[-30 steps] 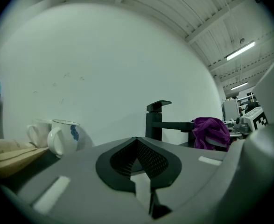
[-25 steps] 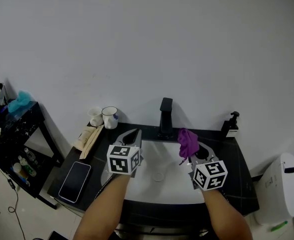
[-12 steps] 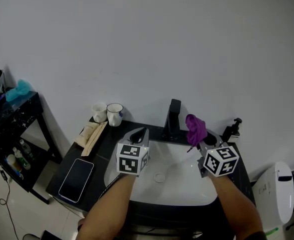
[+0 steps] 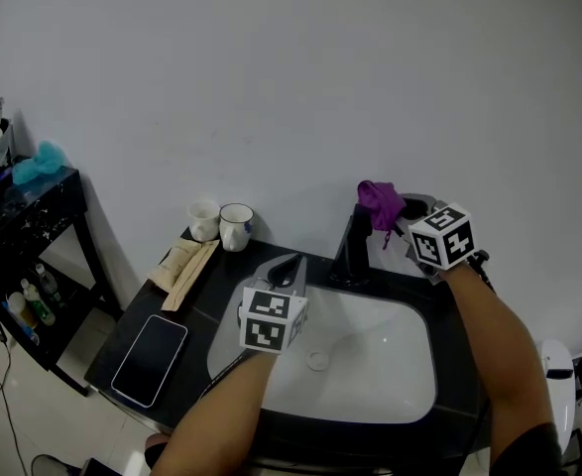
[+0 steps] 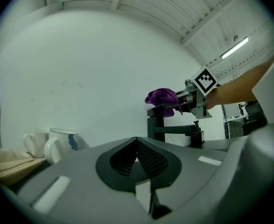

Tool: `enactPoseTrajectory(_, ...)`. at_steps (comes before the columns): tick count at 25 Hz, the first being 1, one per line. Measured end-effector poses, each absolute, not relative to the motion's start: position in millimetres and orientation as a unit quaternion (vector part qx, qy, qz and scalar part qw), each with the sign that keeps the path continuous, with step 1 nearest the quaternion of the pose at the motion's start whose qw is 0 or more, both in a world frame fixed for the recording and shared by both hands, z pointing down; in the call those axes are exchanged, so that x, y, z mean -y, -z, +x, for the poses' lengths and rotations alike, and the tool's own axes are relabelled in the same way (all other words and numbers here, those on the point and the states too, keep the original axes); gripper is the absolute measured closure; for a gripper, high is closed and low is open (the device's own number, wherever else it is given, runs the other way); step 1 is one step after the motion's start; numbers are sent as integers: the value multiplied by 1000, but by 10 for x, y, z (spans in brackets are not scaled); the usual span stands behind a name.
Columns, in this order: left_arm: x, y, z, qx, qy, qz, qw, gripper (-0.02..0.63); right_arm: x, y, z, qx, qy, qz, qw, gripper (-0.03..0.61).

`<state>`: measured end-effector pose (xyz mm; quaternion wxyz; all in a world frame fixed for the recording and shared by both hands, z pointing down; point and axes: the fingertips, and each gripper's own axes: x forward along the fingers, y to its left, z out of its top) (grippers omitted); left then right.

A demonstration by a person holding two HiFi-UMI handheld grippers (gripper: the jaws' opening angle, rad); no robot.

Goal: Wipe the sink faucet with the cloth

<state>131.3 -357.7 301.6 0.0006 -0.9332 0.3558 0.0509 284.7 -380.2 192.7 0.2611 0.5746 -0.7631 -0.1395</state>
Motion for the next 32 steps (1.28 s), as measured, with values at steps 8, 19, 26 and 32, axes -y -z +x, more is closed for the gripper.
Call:
enactPoseTrajectory(8,3623,-3027,1368,-347,-50,-937,-1,597,3951,-2062,2713,759,161,522,355,508)
enactPoseTrajectory(19,3591,-3077,1409,-339,-31,-940,2,597,3490,-2133,2382,762,225,454,404,512)
enactPoseTrajectory(26,3602,-3130,1387,-342,-14,-939,3,597,3020,-2194,2064,794,230,406,390,512)
enactPoseTrajectory(32,3623,-3150,1314,-351,-15,-936,-10,597,2593,-2352,1825,806,249,362,397,511)
